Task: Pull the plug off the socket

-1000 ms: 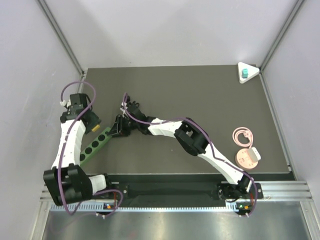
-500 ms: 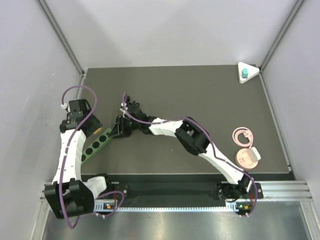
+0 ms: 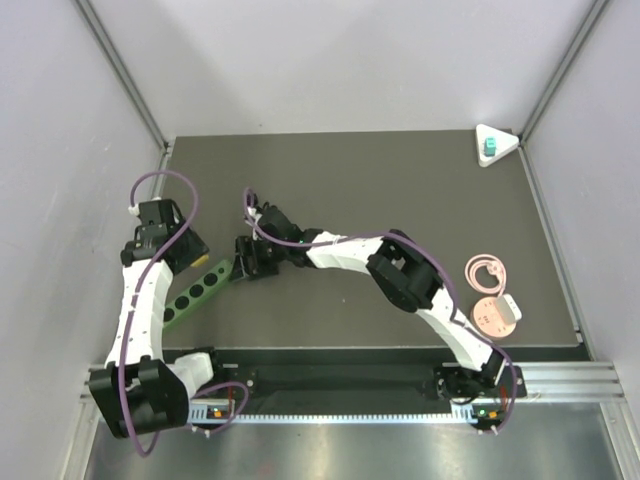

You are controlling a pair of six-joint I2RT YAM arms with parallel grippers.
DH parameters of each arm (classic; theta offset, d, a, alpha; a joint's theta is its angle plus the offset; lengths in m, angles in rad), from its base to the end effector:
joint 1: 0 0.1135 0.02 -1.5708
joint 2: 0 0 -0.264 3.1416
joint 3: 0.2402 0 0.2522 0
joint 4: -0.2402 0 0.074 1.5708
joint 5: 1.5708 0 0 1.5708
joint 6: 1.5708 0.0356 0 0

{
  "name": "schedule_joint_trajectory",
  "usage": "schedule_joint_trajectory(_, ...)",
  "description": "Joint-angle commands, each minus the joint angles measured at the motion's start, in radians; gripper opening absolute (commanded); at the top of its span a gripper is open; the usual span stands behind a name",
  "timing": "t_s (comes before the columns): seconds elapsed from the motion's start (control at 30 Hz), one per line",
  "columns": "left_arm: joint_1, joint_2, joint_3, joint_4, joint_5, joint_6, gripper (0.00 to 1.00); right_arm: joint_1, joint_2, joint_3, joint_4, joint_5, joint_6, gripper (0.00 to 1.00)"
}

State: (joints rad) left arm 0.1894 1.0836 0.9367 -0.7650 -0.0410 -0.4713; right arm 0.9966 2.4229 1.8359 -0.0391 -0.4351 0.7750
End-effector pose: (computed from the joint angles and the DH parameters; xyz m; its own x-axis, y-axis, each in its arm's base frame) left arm 0.2105 0.0418 0.2836 -0.5953 -0.5760 -0.5602 -0.5421 0.8025 -0.2491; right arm 0.2818 0.4632 0.1393 -0.8900 -0.2075 -0.4061 -0.4538 0.4913 0.7434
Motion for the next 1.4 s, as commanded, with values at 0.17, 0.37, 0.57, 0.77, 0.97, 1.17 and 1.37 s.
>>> schedule_joint_trajectory(0.17, 0.001, -0.016, -0.035, 0.079, 0.134, 0.048, 0.00, -0.016, -0.333, -0.344, -0.083, 0.064, -0.150, 0.73)
schedule_joint_trajectory(0.37, -0.053, 0.016, -0.101, 0.219, 0.481, 0.002, 0.00, -0.096, -0.683, -0.682, -0.055, 0.136, -0.186, 0.73)
schedule_joint_trajectory(0.57, -0.281, 0.117, -0.082, 0.416, 0.403, -0.110, 0.00, -0.237, -0.935, -0.970, -0.106, 0.171, -0.223, 0.73)
schedule_joint_trajectory(0.77, -0.539, 0.347, 0.042, 0.619, 0.103, -0.159, 0.00, -0.363, -1.203, -1.168, -0.166, 0.231, -0.227, 0.73)
schedule_joint_trajectory(0.97, -0.723, 0.649, 0.197, 0.817, -0.178, -0.139, 0.00, -0.429, -1.367, -1.257, -0.235, 0.228, -0.246, 0.73)
schedule_joint_trajectory(1.17, -0.806, 0.942, 0.379, 0.986, -0.397, -0.005, 0.00, -0.512, -1.456, -1.304, -0.274, 0.187, -0.278, 0.73)
schedule_joint_trajectory(1.37, -0.806, 1.073, 0.422, 1.171, -0.442, 0.017, 0.00, -0.559, -1.473, -1.331, -0.314, 0.139, -0.307, 0.73)
